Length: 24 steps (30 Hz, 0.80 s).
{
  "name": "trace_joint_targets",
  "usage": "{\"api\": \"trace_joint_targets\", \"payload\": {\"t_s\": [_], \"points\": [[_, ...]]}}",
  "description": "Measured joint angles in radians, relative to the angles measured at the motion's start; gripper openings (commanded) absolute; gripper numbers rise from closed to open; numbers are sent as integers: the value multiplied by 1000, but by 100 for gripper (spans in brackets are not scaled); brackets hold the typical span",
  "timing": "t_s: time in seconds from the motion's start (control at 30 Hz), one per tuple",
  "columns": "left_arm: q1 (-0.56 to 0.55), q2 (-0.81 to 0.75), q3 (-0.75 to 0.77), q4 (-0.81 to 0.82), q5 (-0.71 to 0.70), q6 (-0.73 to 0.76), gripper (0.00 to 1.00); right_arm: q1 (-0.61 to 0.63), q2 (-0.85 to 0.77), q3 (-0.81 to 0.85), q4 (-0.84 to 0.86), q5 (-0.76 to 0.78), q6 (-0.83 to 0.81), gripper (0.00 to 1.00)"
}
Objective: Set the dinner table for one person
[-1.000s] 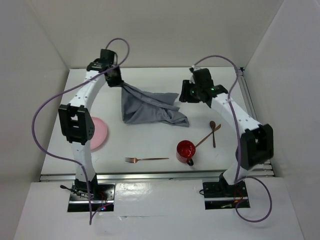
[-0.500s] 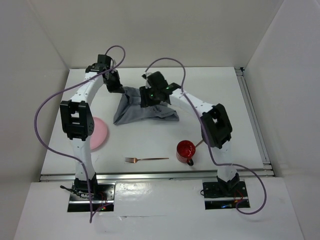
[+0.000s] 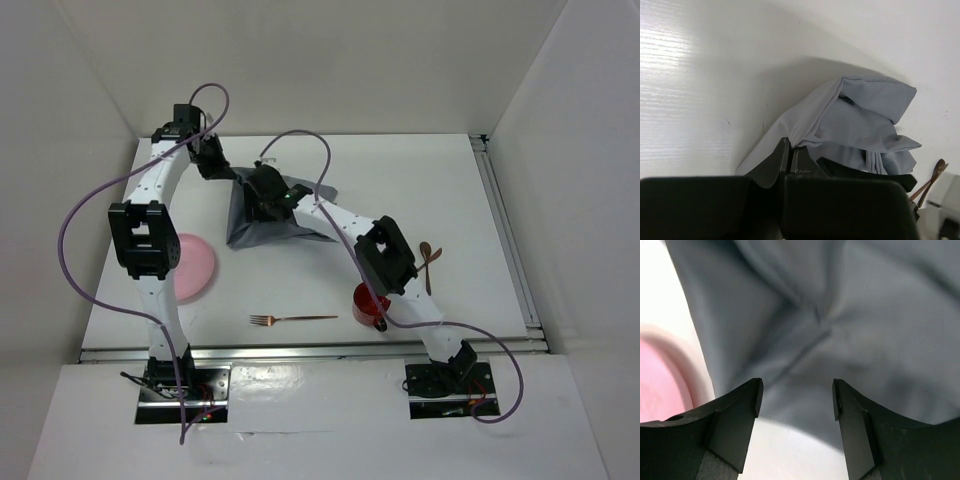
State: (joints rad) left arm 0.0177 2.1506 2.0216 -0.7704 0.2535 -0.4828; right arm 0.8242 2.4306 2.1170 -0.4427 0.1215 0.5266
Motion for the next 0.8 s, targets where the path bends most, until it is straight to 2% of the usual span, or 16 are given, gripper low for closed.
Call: {"api": "trace_joint_targets", "payload": {"t_s": [0.17,0.5,0.63,0.77,0.8], "points": [[5,0,0,-1,19,-1,0,3,98,186,-17,112,34,69],[17,0,-58,14,58,-20,0,18,145,198,-40,267,60,58],[20,0,-59,20,66,-21,0,28,150,198,-47,294,56,42],[21,0,-61,24,67,-21,0,35,151,196,-48,313,56,20],[21,0,-61,24,67,-21,0,35,151,191,-47,315,56,10]]}}
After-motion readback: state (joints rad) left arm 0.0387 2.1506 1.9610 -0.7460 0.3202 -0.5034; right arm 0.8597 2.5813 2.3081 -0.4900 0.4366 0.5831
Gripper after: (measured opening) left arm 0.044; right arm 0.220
